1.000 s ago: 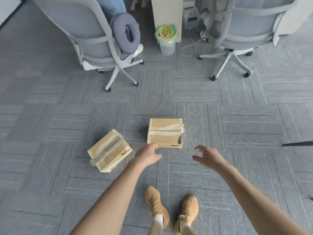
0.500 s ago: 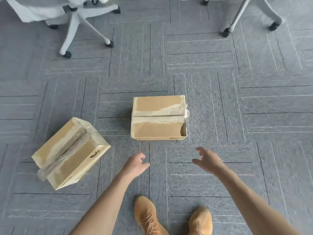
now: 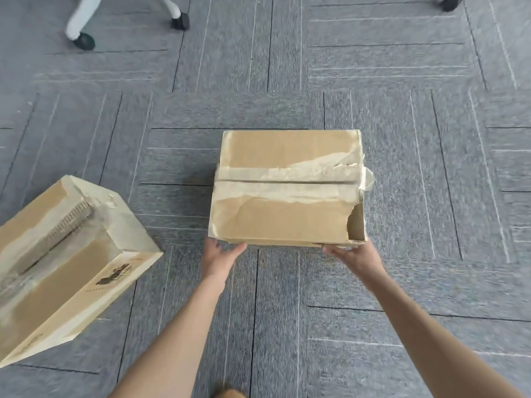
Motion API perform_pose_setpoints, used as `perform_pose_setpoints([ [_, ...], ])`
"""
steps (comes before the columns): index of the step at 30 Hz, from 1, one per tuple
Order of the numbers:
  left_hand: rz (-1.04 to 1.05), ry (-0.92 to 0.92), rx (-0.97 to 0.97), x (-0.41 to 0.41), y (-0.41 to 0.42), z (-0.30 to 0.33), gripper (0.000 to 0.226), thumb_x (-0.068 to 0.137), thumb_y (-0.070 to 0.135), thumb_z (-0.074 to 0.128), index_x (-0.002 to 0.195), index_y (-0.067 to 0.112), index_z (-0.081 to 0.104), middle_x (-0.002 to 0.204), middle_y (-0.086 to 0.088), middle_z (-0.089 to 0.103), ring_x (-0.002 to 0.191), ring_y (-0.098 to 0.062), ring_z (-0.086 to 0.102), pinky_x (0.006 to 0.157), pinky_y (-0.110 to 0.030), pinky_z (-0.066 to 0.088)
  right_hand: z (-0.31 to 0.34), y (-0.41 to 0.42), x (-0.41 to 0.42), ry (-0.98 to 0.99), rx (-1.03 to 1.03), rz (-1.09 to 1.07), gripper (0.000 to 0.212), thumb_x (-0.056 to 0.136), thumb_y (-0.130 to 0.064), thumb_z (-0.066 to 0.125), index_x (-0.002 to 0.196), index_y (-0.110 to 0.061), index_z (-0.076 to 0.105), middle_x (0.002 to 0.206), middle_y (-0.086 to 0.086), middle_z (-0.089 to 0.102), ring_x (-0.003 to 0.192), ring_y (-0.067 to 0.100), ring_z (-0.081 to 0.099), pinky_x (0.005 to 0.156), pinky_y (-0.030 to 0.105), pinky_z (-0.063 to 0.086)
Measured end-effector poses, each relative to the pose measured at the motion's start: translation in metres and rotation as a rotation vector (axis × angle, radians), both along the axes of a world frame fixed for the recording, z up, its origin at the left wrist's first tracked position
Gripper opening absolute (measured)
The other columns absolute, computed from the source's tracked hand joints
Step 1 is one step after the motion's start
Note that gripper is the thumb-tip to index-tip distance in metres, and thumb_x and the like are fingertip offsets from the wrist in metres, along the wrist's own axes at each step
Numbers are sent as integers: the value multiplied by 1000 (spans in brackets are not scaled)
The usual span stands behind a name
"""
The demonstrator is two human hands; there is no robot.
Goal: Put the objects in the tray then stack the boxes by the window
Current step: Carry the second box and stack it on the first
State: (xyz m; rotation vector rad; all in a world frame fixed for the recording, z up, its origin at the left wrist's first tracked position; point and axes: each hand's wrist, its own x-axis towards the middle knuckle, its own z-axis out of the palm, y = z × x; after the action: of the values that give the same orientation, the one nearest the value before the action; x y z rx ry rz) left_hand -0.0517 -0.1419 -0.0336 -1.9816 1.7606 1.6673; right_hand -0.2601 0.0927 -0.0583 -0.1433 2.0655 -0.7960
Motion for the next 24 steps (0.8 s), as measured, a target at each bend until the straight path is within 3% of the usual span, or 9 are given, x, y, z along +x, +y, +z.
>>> perform_pose_setpoints([
  [4,-114,-9,-51,-6,-4,-16,72,66,28,89,128,16,53,119,7,59,118,-18,55,104,-35,40,-20,-1,-2,4,-39,19,108,44,-86,72,132,-25,57,111,-13,72,105,9,69,92,33,59],
  [7,-226,0,-64,-7,-6,-16,65,61,31,91,118,17,63,107,12,67,104,-11,62,104,-35,45,-5,-5,2,88,-64,2,77,46,-69,73,105,-19,72,95,-5,77,84,12,74,73,27,63],
  [11,-347,18,-126,-11,-9,4,74,61,34,91,123,23,53,110,14,60,104,-8,56,94,-23,41,12,-5,-10,160,-69,62,61,58,-56,78,102,-14,75,89,-8,74,74,2,69,66,20,57],
  [15,-311,33,-138,-19,-6,38,56,62,22,91,110,15,62,99,11,66,96,-12,63,86,-24,49,51,-6,-23,171,-70,79,34,68,-41,82,89,-18,67,70,-13,64,48,-10,54,49,9,42],
  [18,-311,63,-112,-30,0,86,51,67,13,88,105,17,55,98,8,61,96,-14,58,90,-29,47,98,2,-28,209,-128,30,54,67,-37,87,107,-24,53,92,-9,69,77,4,67,64,17,51],
  [20,-335,83,-84,-39,4,127,53,69,11,87,107,17,50,101,5,59,101,-16,55,90,-29,45,139,14,-30,219,-155,-3,66,64,-36,88,118,-19,55,104,-4,72,92,15,71,71,22,54],
  [24,-410,87,-77,-50,14,229,65,67,18,89,119,15,51,116,-1,62,107,-19,56,95,-33,47,243,38,-28,189,-207,-98,77,55,-43,87,121,-17,58,108,-4,74,98,15,71,75,24,54],
])
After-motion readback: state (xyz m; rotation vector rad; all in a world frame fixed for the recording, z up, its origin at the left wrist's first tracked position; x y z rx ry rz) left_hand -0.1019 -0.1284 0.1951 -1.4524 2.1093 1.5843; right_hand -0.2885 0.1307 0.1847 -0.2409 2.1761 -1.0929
